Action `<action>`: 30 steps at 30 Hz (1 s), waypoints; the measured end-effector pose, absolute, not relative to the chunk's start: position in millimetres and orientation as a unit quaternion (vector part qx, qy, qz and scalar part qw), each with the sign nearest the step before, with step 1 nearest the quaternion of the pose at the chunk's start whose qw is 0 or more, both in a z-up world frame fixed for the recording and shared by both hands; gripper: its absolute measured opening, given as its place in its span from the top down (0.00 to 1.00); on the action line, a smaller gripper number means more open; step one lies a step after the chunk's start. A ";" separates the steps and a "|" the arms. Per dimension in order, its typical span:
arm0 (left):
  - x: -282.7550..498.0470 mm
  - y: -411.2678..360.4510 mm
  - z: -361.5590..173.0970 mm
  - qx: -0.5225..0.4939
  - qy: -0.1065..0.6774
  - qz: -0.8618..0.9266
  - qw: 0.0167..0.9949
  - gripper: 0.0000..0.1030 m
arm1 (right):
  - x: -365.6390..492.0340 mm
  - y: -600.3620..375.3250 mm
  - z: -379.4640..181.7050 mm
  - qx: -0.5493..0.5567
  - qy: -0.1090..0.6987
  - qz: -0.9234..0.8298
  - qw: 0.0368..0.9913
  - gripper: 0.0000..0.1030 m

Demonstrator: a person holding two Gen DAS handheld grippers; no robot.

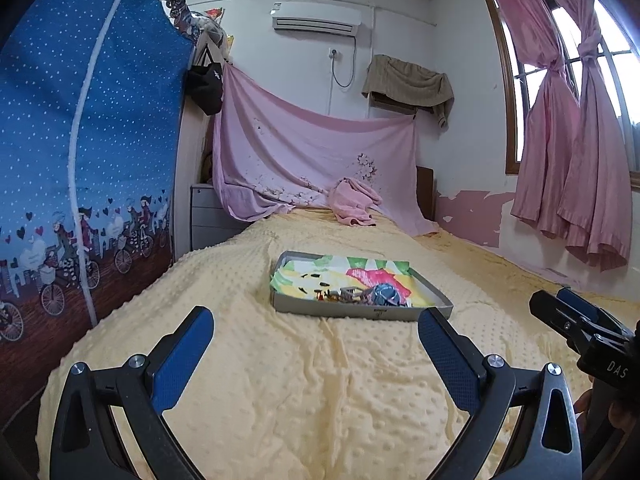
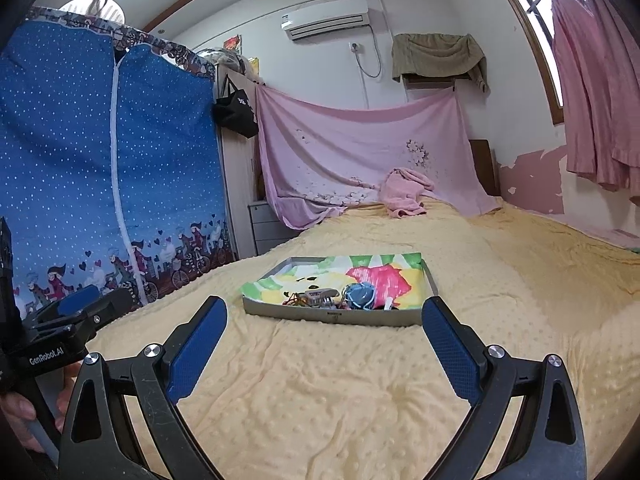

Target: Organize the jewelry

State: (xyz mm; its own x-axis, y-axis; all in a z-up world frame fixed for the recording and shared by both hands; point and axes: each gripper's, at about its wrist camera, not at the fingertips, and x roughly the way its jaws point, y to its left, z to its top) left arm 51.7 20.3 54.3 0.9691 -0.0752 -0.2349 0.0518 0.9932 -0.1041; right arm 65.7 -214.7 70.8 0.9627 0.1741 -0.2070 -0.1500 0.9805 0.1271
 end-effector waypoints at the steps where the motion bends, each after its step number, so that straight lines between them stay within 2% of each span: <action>1: 50.9 20.0 52.2 -0.049 0.121 -0.032 0.991 0.00 | 63.1 -214.6 68.4 0.054 0.110 0.081 0.989 0.07; 15: 48.5 16.0 20.3 -0.034 0.132 -0.016 0.991 0.00 | 54.6 -216.4 33.4 0.032 0.131 0.045 0.990 0.07; 30: 49.1 16.1 17.4 -0.031 0.138 -0.010 0.990 0.00 | 58.9 -215.4 24.3 0.028 0.141 0.049 0.988 0.07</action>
